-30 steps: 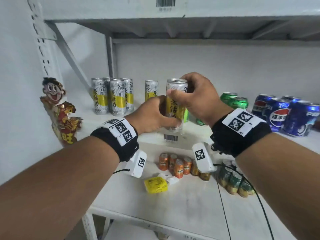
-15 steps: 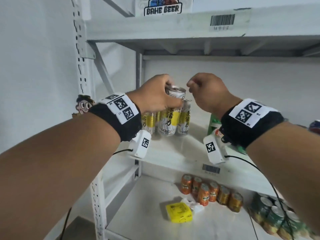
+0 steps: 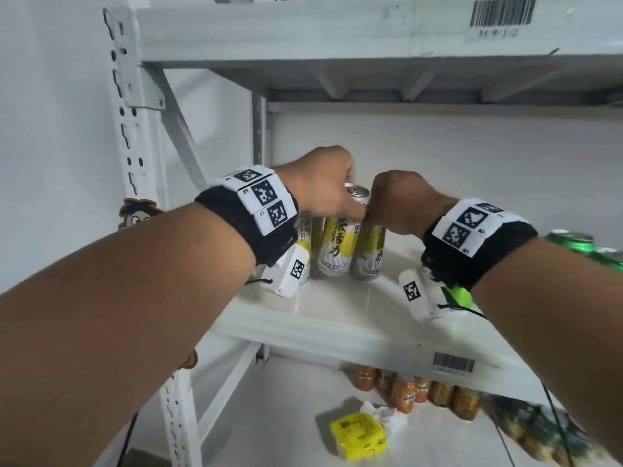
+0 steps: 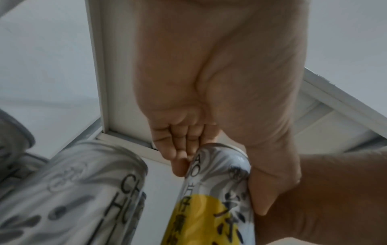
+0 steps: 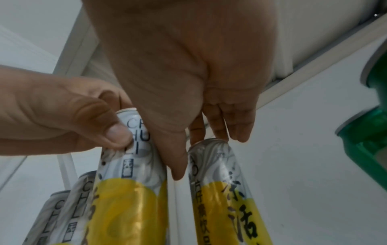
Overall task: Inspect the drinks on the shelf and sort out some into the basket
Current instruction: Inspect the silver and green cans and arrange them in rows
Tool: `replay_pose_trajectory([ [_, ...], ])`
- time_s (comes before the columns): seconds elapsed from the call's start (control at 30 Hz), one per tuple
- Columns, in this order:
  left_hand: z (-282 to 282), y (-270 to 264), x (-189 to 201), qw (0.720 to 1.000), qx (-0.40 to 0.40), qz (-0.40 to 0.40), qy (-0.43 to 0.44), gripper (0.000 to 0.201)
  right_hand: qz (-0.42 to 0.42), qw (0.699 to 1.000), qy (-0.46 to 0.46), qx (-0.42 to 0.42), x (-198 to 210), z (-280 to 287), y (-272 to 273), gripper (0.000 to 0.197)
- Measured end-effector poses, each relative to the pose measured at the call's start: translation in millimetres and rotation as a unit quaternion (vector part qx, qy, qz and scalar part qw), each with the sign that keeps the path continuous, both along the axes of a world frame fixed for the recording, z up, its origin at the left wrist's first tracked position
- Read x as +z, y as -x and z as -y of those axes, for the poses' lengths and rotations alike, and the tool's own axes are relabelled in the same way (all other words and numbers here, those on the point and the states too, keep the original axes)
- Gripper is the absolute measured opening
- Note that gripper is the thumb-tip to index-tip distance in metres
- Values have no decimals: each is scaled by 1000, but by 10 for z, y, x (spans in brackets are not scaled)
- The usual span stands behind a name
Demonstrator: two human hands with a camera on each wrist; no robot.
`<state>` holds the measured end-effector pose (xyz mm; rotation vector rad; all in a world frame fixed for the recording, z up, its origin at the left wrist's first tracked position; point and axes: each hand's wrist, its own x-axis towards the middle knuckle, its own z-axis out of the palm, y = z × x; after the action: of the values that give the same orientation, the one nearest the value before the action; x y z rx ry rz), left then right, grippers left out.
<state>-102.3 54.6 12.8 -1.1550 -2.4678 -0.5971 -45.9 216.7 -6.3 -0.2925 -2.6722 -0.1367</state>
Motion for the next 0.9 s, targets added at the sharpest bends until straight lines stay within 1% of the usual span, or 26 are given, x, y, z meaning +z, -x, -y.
replay_pose_trajectory([
  [0.03, -27, 31, -10, 1000, 4, 0, 5, 45, 2, 1000, -1, -5, 2, -5, -3, 38],
  [0.13, -119, 91, -37, 999, 9, 3, 34, 45, 0, 1000, 10, -3, 8, -38, -69, 38],
  [0.2, -182, 115, -38, 998, 7, -4, 60, 47, -19, 999, 44, 1, 29, -59, -144, 37],
  [0.27, -257, 129, -42, 996, 4, -22, 86, 49, -34, 997, 71, 4, 48, -74, -238, 41],
  [0.33, -333, 142, -48, 994, 3, -35, 103, 49, -25, 997, 75, -4, 67, -70, -328, 39],
  [0.47, -436, 193, -75, 990, 13, -40, 133, 46, 12, 997, 76, -13, 87, -66, -413, 30],
  [0.57, -464, 198, -74, 986, 24, -35, 160, 40, 9, 998, 68, -15, 81, -92, -444, 29],
  [0.67, -448, 153, -60, 982, 32, -33, 184, 41, 12, 998, 58, -5, 70, -118, -452, 28],
  [0.77, -425, 76, -56, 983, 33, -36, 179, 50, 26, 998, 63, 8, 48, -122, -468, 29],
  [0.83, -399, -14, -43, 988, 16, -45, 145, 57, 21, 998, 61, 25, 42, -131, -488, 29],
  [0.9, -370, -111, -30, 995, -5, -43, 92, 49, 3, 997, 70, 40, 47, -141, -522, 26],
])
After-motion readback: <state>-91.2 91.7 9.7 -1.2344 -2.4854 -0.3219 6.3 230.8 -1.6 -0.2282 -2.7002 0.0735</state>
